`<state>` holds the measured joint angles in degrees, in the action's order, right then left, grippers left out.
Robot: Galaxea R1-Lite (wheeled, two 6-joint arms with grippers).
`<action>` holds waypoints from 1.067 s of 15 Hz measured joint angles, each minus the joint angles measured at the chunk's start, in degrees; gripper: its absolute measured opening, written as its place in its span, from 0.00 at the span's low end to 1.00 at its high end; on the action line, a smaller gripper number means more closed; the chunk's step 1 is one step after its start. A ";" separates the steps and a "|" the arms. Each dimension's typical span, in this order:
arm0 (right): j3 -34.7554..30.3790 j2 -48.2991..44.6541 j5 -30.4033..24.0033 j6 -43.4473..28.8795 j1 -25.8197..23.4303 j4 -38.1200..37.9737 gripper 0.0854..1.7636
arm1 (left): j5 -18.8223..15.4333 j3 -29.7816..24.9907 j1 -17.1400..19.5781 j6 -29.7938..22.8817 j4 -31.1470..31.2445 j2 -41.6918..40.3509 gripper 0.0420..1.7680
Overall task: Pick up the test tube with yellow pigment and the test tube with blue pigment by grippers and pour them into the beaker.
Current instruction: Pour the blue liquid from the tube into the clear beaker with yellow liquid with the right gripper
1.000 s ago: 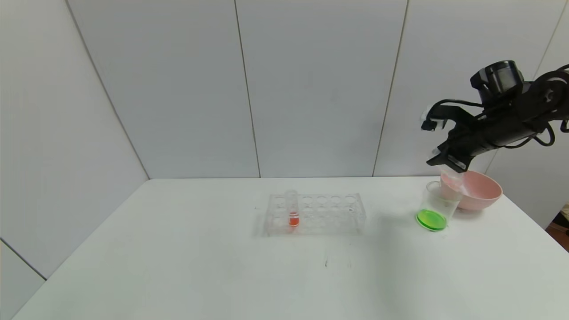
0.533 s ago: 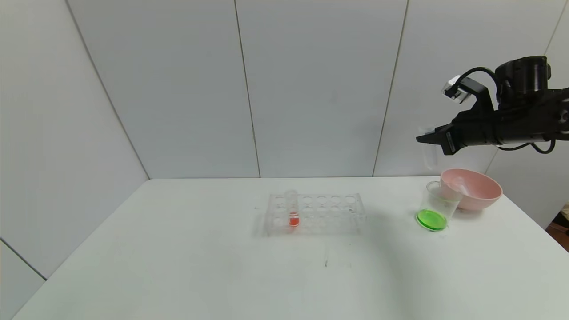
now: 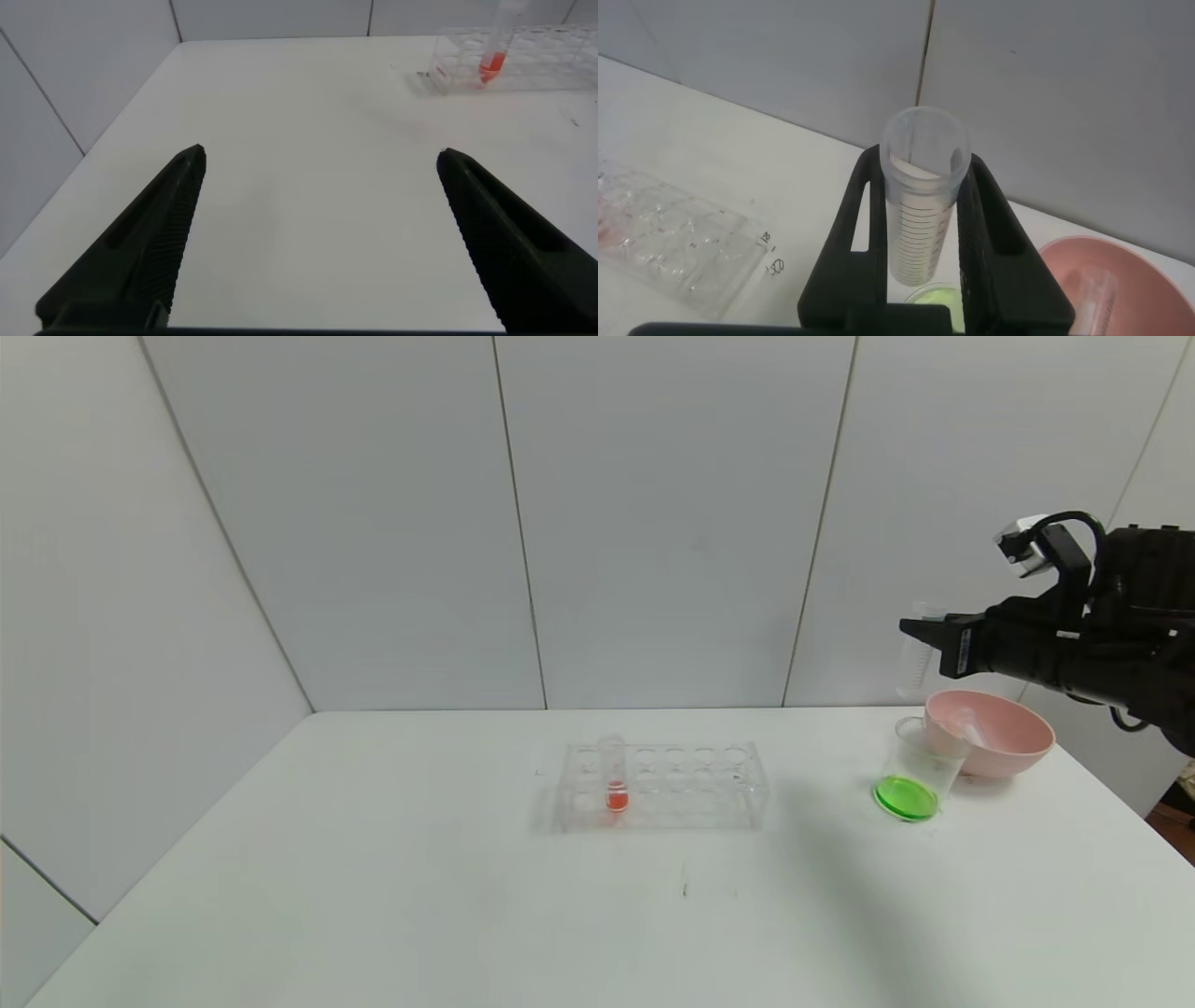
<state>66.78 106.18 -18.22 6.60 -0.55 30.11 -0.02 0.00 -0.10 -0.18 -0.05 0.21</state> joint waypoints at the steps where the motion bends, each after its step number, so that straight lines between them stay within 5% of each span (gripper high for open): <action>1: -2.58 -0.69 -0.02 -0.61 -0.60 2.86 0.24 | 0.00 0.00 0.00 0.00 0.00 0.00 1.00; 7: -6.30 -1.24 0.09 -2.24 -4.00 5.33 0.24 | 0.02 0.00 0.00 0.00 -0.02 0.00 1.00; 16: 6.56 12.57 0.33 -5.23 -14.41 6.21 0.24 | 0.02 0.00 0.00 0.00 0.00 0.00 1.00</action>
<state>73.34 118.75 -17.90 1.37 -14.96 36.32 0.00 0.00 -0.10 -0.18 -0.05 0.21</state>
